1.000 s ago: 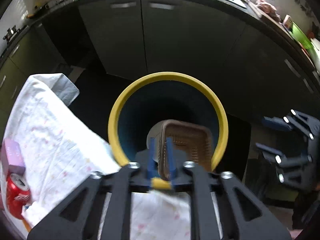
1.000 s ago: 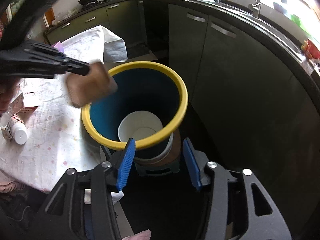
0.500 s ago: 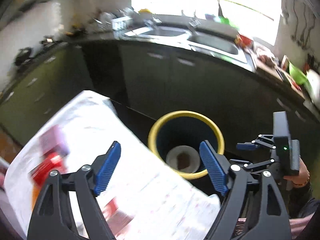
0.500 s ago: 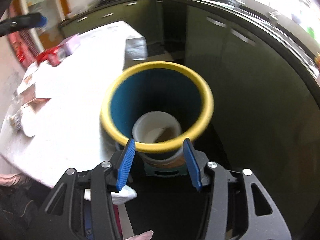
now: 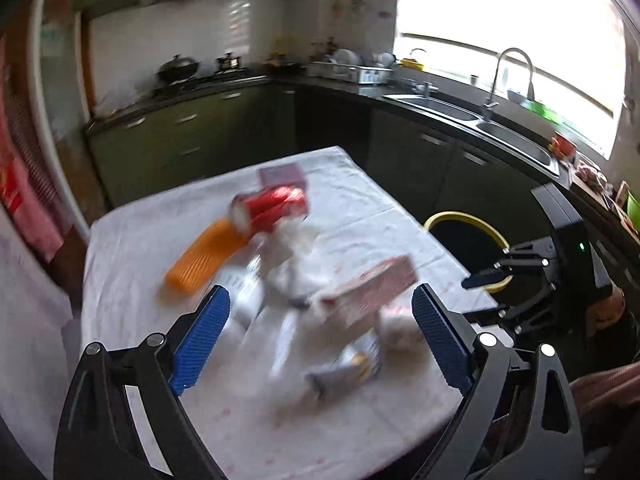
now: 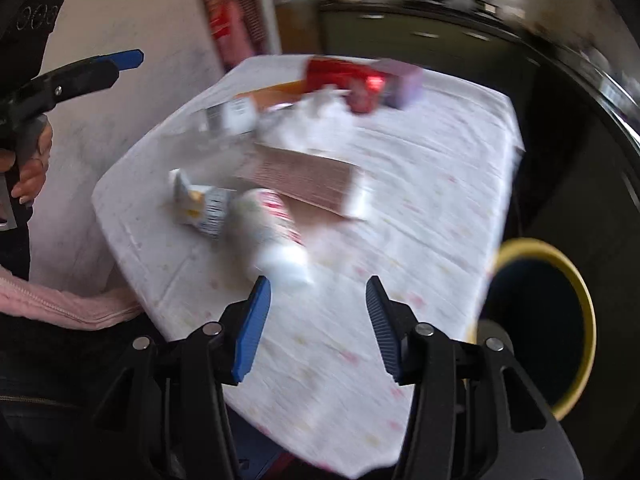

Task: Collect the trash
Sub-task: 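Grasp the white supplement bottle with the right gripper and lift it, then carry the supplement bottle over the bin and open the right gripper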

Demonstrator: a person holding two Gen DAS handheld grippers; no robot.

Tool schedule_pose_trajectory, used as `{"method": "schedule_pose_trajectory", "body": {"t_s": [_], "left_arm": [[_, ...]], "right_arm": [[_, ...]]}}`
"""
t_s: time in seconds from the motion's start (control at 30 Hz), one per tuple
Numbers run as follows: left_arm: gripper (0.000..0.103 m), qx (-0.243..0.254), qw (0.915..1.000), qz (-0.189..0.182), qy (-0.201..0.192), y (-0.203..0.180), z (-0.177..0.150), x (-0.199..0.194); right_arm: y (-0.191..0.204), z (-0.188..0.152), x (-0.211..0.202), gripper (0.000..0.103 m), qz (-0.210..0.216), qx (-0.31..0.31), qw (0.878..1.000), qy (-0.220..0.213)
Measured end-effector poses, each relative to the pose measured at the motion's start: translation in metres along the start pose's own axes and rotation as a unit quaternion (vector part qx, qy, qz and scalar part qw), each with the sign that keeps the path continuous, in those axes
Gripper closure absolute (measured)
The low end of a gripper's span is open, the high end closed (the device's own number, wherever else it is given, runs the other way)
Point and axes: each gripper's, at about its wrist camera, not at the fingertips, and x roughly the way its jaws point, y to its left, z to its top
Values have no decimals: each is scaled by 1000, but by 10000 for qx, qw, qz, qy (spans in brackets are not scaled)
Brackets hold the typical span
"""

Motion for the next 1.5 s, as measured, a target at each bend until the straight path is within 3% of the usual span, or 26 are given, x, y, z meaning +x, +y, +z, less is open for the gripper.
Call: {"method": "schedule_pose_trajectory", "body": {"t_s": [0.27,0.57,0.7,0.93,1.13,1.27,1.5], "left_arm": [[11,-513,9986,-29,125,37,-49,1],[11,-574,9982,-92,138,43,-57,10],[11,-567,9982,-114,167,39,-57,12],[11,-489,9986,-170,143,31,-55,14],[11,-336,9990,-254,131,20,-54,16],[10,-219,9992,-286,181,11,-53,21],[10,-108,9991,-296,297,0,-50,28]], "right_arm": [[24,20,45,54,128,-351,9983,437],[31,26,65,56,194,-383,9973,596],[31,24,61,57,227,-291,9977,561],[15,12,19,57,122,91,9998,161],[-51,-16,-24,57,-555,1127,9920,-105],[-109,-45,-33,57,-1171,1923,9742,120],[-174,-80,-12,57,-1525,2685,9494,575]]}}
